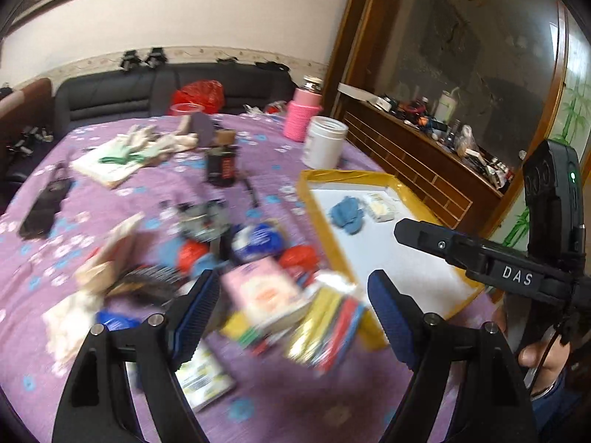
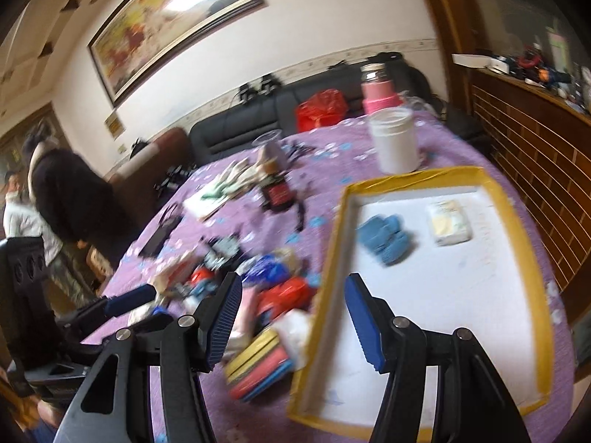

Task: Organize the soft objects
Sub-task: 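Grasp the white cloth with the left gripper while the right grasps the lemon-print tissue pack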

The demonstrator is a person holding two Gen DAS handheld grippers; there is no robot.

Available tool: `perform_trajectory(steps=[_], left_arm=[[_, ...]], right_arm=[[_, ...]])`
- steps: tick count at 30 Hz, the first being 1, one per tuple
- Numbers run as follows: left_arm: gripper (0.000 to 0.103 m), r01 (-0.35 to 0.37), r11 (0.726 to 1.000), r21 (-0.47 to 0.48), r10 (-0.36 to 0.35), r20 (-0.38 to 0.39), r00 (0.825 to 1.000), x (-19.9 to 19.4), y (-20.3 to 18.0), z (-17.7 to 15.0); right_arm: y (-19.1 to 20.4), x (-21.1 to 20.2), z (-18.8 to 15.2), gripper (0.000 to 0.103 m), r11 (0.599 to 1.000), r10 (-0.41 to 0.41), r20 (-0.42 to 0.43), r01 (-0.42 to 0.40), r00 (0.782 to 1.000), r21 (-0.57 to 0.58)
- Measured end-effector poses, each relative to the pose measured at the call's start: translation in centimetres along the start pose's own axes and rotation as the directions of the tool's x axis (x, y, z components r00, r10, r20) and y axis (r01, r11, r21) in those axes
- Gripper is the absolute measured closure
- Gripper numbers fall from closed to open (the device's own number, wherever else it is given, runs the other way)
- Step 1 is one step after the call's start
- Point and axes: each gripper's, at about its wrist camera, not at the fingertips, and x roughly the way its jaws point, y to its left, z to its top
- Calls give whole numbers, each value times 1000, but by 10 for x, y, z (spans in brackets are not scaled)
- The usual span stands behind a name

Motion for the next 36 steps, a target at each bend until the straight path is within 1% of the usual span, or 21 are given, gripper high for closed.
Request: perform_trajectory(steps=[3,6,9,11,12,14,18,20,21,23,24,25,27,28,29,31,32,33,34,35,36], left_arm=[[21,-37,999,-10,38,21,999,-22,25,-29],[21,-64,995,-82,67,30,997,-41,60,-59],[21,-81,983,-167,87,28,996,-54,95,-80],[21,-108,971,-215,114,12,993,-56,115,-90],[21,-115,964,-241,119,1,993,-56,123,-93],[21,-106,955,-278,110,-2,994,-57,134,-98],[21,-145,950,-275,143,-27,989,-52,140,-98],[21,-183,947,-263,173,-58,983,-46,145,-91],[21,-183,949,-256,172,-66,983,-44,149,-87],[21,-189,951,-246,176,-71,982,-39,158,-75],[17,-199,949,-246,183,-85,979,-34,165,-68],[17,-206,943,-260,185,-103,977,-27,176,-62],[17,-209,919,-335,178,-119,977,-17,196,-54],[17,-187,910,-370,149,-128,980,-10,204,-50],[17,-179,908,-380,133,-144,980,-4,208,-47],[18,-213,895,-391,151,-184,971,11,213,-44],[26,-216,896,-388,151,-190,970,16,213,-44],[42,-219,897,-384,150,-201,968,21,213,-44],[46,-238,893,-382,168,-207,964,23,213,-45],[62,-247,895,-372,184,-198,963,21,212,-45],[87,-240,897,-372,178,-193,965,19,212,-46]], right_arm=[[25,6,-18,41,998,22,-7,-22,1000,-59],[53,12,-38,41,991,49,-12,-50,999,-128],[84,27,-62,41,972,91,-57,-101,994,-211],[103,41,-76,41,956,115,-96,-136,989,-260],[109,47,-81,41,952,116,-113,-143,987,-270],[121,60,-89,41,942,140,-148,-178,979,-283],[127,76,-100,41,939,131,-172,-178,976,-296],[123,87,-108,41,942,126,-202,-181,971,-283],[120,90,-107,41,945,131,-222,-189,966,-267],[115,84,-105,41,945,171,-183,-214,968,-248],[114,82,-103,40,944,182,-175,-222,968,-245],[113,82,-103,40,945,184,-174,-223,967,-239],[114,82,-104,40,945,182,-173,-221,968,-239],[115,82,-104,40,943,187,-172,-225,967,-243],[116,81,-104,40,942,189,-168,-227,968,-247],[116,77,-105,40,942,191,-157,-226,969,-247],[115,77,-104,40,942,196,-157,-230,968,-245],[115,77,-104,40,942,200,-157,-234,967,-242],[114,76,-104,40,943,200,-157,-234,967,-238],[114,77,-104,40,943,202,-157,-235,967,-235],[113,75,-104,40,943,206,-158,-239,966,-233]])
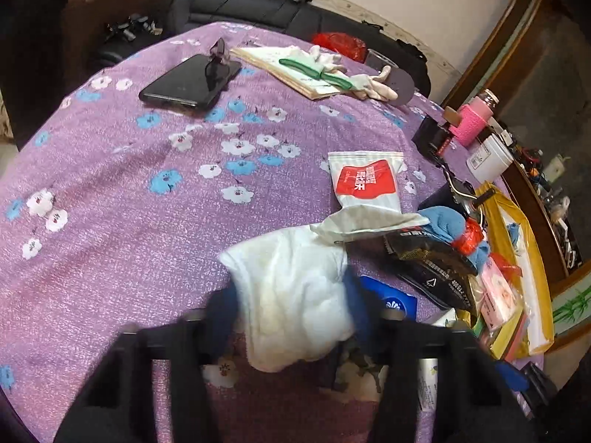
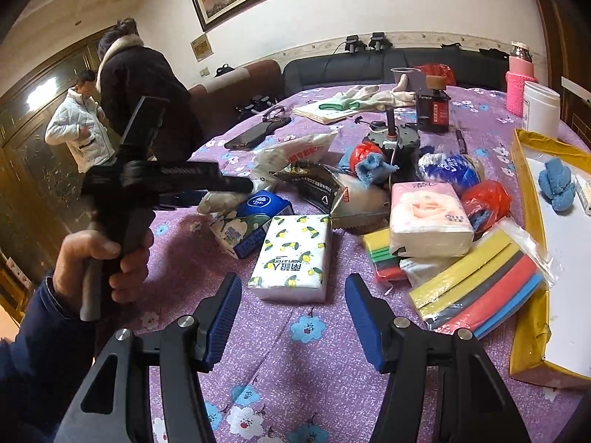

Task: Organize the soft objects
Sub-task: 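Grasp the white cloth with the left gripper while the right grasps the lemon-print tissue pack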

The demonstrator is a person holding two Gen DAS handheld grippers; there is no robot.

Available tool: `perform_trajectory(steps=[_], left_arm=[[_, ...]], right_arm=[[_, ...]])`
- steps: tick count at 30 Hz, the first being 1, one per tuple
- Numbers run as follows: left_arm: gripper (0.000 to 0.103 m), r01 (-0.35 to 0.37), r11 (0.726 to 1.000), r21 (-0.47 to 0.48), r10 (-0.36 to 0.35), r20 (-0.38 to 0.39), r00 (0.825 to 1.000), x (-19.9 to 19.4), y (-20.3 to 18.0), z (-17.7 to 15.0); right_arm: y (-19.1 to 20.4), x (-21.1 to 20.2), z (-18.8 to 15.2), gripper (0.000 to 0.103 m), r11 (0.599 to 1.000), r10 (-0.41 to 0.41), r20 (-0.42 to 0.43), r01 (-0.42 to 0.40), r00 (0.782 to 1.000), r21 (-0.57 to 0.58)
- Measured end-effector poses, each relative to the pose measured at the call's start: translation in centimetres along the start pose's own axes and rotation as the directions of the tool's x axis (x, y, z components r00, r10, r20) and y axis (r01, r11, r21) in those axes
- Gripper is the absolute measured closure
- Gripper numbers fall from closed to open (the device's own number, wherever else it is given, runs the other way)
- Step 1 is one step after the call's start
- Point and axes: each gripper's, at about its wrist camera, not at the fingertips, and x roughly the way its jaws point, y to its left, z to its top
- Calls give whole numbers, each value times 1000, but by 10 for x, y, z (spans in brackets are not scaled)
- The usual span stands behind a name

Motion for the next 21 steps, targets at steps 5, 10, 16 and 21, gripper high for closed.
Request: perform_trajectory(steps=[5,10,16,21], left_arm=[[90,19,999,-42,-17,46,999,-30,15,-24],[90,13,1000,-5,-12,68,998,-41,16,-45],[90,12,1000,-7,-11,70,998,-38,16,-42],[89,12,1000,-14,-11,67,998,-38,19,-43]], right_arm=[[0,1,0,40,1000,3,-6,-3,1000,0],[4,10,1,37,1000,-13,-50,12,999,-20],[14,32,18,36,999,-45,-132,41,990,-34],[28,65,37,33,980,-176,-196,153,965,-128]])
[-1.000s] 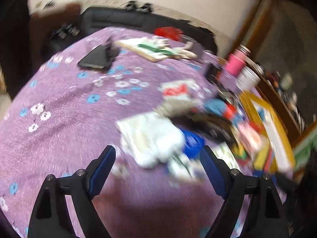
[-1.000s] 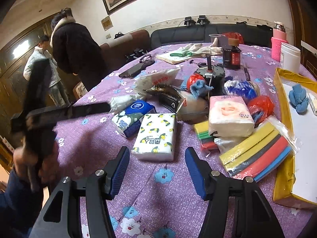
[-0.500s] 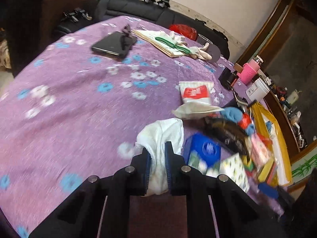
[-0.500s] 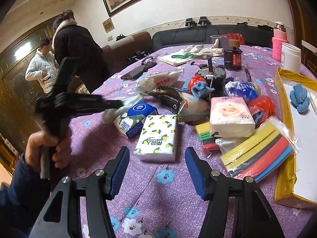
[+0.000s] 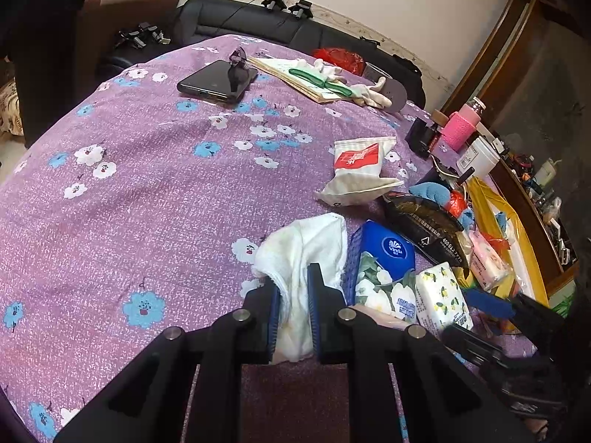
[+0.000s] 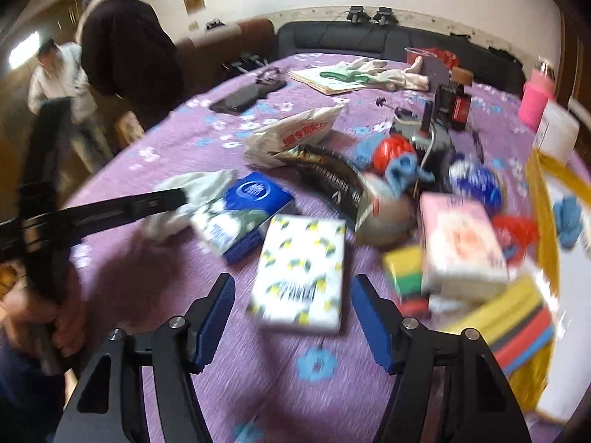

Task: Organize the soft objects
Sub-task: 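Grasp the white cloth with the left gripper while the right grasps the lemon-print tissue pack, then lift the white cloth with the left gripper while the right lifts the lemon-print pack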

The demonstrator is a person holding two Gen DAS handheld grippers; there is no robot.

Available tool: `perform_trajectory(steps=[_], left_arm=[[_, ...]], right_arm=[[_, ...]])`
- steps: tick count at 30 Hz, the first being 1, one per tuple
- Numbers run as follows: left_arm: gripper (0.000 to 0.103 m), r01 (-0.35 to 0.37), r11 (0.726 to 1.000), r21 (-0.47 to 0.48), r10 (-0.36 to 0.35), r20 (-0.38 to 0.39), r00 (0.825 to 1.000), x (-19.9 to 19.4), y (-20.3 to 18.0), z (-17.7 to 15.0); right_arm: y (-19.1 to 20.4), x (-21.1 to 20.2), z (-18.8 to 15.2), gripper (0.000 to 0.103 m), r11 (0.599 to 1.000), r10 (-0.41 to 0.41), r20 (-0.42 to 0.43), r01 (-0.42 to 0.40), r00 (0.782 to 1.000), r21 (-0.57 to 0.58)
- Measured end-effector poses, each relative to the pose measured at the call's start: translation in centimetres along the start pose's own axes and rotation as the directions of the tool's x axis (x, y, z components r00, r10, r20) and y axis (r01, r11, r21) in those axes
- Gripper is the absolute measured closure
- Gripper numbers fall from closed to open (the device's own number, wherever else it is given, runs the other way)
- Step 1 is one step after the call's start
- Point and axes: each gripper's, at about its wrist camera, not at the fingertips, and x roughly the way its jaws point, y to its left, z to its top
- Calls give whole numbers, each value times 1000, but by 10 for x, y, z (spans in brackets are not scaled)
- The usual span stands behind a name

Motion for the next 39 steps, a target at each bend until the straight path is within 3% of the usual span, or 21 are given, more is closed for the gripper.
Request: perform_trajectory(steps=[2,4,8,10,13,14,15,20,30,39], left_arm=[[87,-7,1000,-5,7,3,1000,0,1,0],[83,-9,1000,2,9,0,1000,0,0,-1],[41,-8,1000,30,8,-18,1000,2,-6,-1],[36,-15,999,46,16,-7,1000,1,-9,-1],[39,-73,995,72,75,-24,997,7,-14,-1],[49,-88,993,85,90,-17,996,7,-17,-2],[67,-94,991,96,95,-11,995,8,-19,-2],[85,-97,992,78,97,-1,995,5,-16,-3],[86,-24,1000,-13,26,147,989,-24,-14,7],[86,30,999,-19,-27,153,988,-13,-16,4]], right_arm=[[1,12,6,33,1000,-19,-26,19,999,-12],[0,18,6,46,999,-32,-24,32,999,-26],[-8,14,0,47,1000,11,37,-11,999,-9],[-14,9,1,46,998,62,73,-64,995,24],[-14,4,0,46,996,84,104,-87,991,27],[-14,2,0,46,995,92,109,-95,990,26],[-12,1,0,46,994,100,114,-103,988,23],[-13,-8,0,46,992,118,149,-124,982,34],[-29,-21,1,46,983,130,202,-153,971,104],[-30,-18,1,46,984,124,193,-146,973,106]])
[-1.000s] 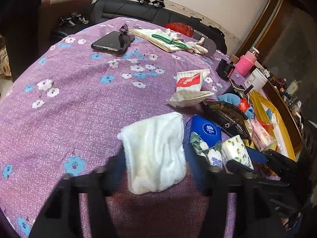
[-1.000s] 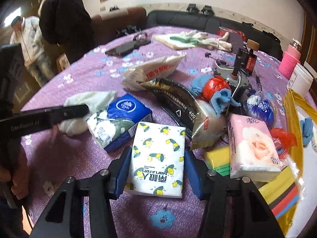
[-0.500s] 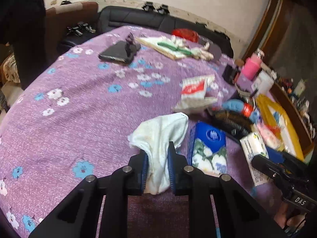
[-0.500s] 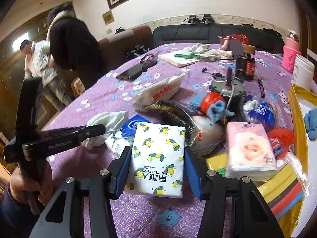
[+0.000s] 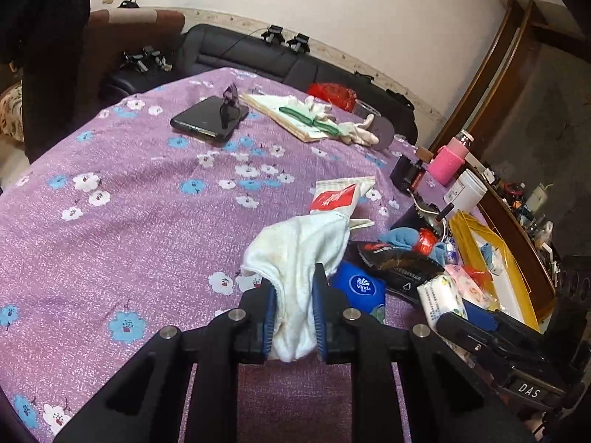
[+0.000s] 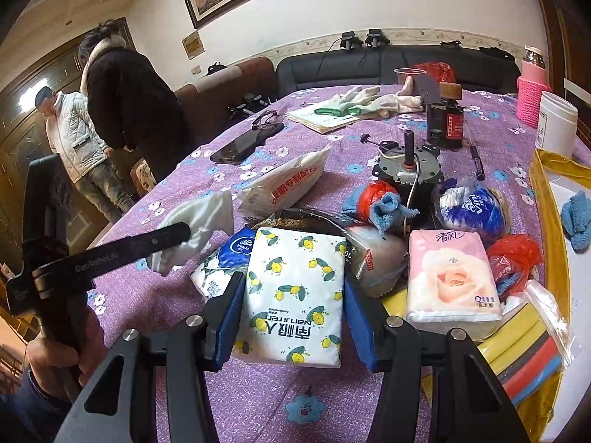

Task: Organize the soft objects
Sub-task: 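Lift the white cloth with the left gripper while the right lifts the lemon-print pack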

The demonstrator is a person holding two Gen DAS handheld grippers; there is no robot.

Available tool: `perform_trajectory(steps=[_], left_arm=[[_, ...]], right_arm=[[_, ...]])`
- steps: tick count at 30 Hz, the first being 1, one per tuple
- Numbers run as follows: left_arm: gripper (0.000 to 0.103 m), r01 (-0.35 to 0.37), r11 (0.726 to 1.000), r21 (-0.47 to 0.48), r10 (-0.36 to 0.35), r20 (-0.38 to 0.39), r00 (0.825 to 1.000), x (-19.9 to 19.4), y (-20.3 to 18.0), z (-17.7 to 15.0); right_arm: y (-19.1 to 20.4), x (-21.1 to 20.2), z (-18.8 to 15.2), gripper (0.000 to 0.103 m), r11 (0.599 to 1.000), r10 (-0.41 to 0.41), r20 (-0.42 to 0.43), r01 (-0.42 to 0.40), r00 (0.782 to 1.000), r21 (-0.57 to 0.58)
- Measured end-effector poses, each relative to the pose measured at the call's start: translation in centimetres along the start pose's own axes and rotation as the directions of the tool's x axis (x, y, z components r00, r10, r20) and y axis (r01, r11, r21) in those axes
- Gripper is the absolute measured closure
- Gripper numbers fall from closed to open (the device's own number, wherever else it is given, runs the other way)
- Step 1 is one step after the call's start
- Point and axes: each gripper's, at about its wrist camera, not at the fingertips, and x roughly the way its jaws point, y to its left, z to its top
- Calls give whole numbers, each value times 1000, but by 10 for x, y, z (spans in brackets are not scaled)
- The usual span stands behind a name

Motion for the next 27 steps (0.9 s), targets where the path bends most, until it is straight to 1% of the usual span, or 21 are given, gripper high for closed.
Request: perform_trajectory(steps=[8,15,23,27], left_arm=[[86,18,1000,10,-18,33,999,-6,-2,-2],[86,15,1000,10,-15,28,999,-14,-8,-7],[86,23,998,54,-26,51,998,-31,-34,-10],[86,30,997,70,-33,44,999,-35,-45,-13]], right_arm=[[-4,-2,2,46,1000,-7,24,7,1000,4],[-8,-9,5,46,1000,0,47,-1,999,19],[-11,-19,8,46,999,-2,88,-1,996,34],[-15,-20,8,46,999,-6,91,2,996,51]])
